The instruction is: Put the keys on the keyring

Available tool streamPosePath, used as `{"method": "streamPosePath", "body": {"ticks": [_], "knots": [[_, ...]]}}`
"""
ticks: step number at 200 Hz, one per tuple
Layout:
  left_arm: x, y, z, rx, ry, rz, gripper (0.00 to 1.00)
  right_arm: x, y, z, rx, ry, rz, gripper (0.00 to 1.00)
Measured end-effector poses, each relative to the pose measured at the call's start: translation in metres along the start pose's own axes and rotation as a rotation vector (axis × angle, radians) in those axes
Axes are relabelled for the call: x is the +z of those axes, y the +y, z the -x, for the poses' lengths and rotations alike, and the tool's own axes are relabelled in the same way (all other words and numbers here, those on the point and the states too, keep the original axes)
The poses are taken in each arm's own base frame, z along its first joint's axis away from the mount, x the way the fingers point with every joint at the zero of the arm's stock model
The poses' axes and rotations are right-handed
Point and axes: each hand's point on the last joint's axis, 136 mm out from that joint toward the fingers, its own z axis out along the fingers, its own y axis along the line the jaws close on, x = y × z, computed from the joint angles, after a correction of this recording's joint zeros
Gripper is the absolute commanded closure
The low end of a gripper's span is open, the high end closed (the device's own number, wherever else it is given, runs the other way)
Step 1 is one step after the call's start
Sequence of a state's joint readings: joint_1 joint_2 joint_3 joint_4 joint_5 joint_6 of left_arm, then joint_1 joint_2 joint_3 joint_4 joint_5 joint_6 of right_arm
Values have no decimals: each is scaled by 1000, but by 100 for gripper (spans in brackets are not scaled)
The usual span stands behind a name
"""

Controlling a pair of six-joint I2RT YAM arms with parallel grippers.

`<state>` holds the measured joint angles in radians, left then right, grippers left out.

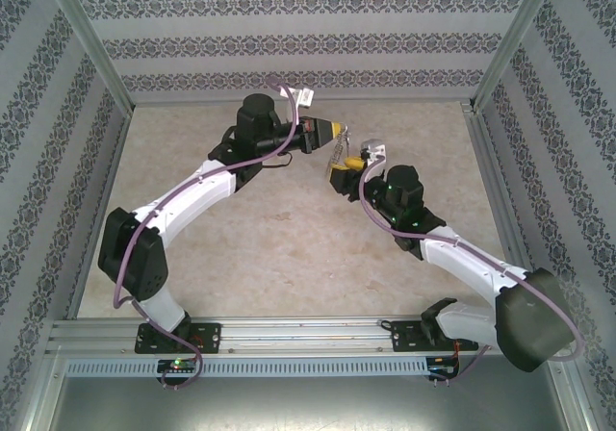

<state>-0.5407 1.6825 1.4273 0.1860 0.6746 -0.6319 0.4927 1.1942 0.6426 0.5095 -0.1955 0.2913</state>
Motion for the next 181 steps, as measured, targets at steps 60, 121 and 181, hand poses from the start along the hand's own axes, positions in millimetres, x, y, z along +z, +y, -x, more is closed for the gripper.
{"method": "streamPosePath", "body": {"ticks": [60, 121, 181], "knots": [[3, 3, -6, -17, 22, 9, 100, -9, -19, 21, -28, -59, -61, 54], [4, -3, -2, -10, 15, -3, 100, -12, -25, 33, -41, -86, -81, 56], [5, -11, 0, -2, 11, -16, 100, -12, -25, 44, -55, -105, -82, 58]]}}
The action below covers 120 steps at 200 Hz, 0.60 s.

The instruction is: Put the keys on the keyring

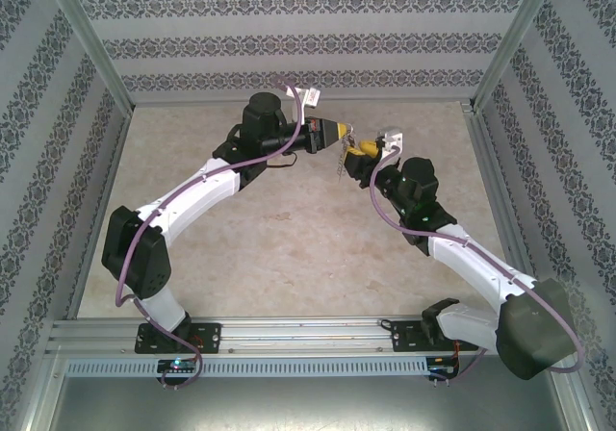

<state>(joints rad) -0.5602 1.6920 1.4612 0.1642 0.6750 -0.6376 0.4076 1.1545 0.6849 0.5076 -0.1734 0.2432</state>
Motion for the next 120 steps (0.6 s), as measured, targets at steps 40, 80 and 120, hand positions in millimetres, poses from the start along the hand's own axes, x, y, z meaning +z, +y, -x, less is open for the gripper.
{"method": "streamPosePath", "body": {"ticks": [40, 80, 120], "knots": [[3, 1, 0, 0, 3, -1, 100, 0, -1, 3, -11, -5, -1, 67], [4, 3, 1, 5, -3, 8, 100, 0, 0, 4, -11, 0, 12, 87], [4, 6, 2, 28, -12, 24, 100, 0, 5, 4, -14, 11, 38, 100]]}}
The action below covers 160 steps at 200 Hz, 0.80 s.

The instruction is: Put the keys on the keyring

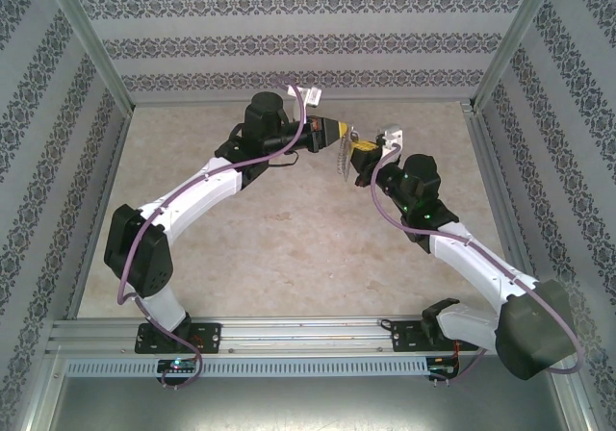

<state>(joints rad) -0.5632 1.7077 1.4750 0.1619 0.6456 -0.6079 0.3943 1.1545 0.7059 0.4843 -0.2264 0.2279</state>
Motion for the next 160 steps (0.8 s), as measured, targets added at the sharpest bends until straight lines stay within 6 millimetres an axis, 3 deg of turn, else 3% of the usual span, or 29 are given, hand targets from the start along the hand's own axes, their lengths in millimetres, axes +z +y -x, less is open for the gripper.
{"method": "streamPosePath", "body": {"ticks": [90, 160], "knots": [[1, 7, -8, 25, 7, 9, 100, 0, 11, -16, 17, 65, 57, 100], [2, 25, -26, 36, 7, 33, 100, 13, 27, -45, 37, 170, 117, 100]]}}
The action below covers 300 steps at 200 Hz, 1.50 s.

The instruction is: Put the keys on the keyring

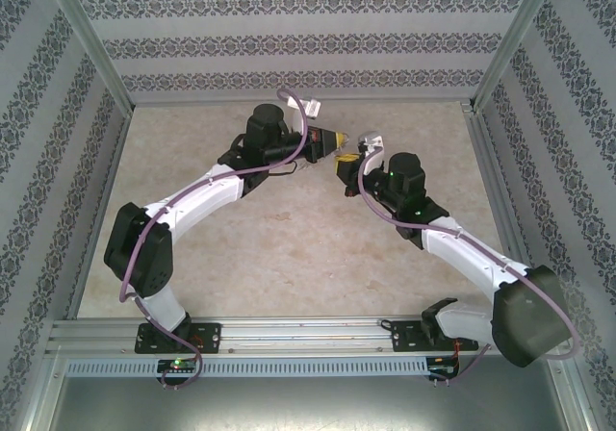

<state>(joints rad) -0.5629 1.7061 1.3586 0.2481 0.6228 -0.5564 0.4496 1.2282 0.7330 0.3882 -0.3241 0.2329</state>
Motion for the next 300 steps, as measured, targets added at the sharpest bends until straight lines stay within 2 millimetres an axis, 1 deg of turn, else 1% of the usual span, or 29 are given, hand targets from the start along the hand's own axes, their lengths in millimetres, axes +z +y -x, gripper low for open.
{"method": "streamPosePath", "body": {"ticks": [52, 87, 101, 115, 144, 164, 185, 211, 224, 244, 274, 300], "knots": [[-3, 1, 0, 21, -21, 4, 100, 1, 0, -2, 6, 10, 5, 100], [-3, 0, 1, 36, -37, -7, 100, 0, 0, -5, 23, 21, 2, 71], [-3, -2, 4, 50, -57, -18, 100, -4, 0, -7, 33, 26, -1, 66], [-5, -3, 5, 61, -74, -28, 100, -11, 1, -11, 44, 31, -6, 63], [-12, -1, 1, 84, -96, -34, 100, -32, -1, -9, 67, 9, -28, 60], [-19, 5, -3, 98, -106, -24, 100, -45, -2, -6, 82, -14, -43, 60], [-29, 9, -4, 120, -124, -19, 100, -55, -4, 5, 98, -50, -56, 59], [-40, 11, -5, 146, -150, -28, 100, -63, -14, 15, 135, -82, -84, 59], [-44, 10, -5, 160, -160, -41, 100, -62, -19, 18, 161, -82, -87, 59], [-47, 6, -7, 177, -167, -68, 100, -55, -20, 28, 193, -78, -58, 59], [-50, -4, -6, 202, -174, -116, 100, -42, -9, 49, 225, -85, 23, 59], [-53, -12, -4, 220, -187, -154, 100, -36, -2, 57, 251, -92, 83, 59]]}}
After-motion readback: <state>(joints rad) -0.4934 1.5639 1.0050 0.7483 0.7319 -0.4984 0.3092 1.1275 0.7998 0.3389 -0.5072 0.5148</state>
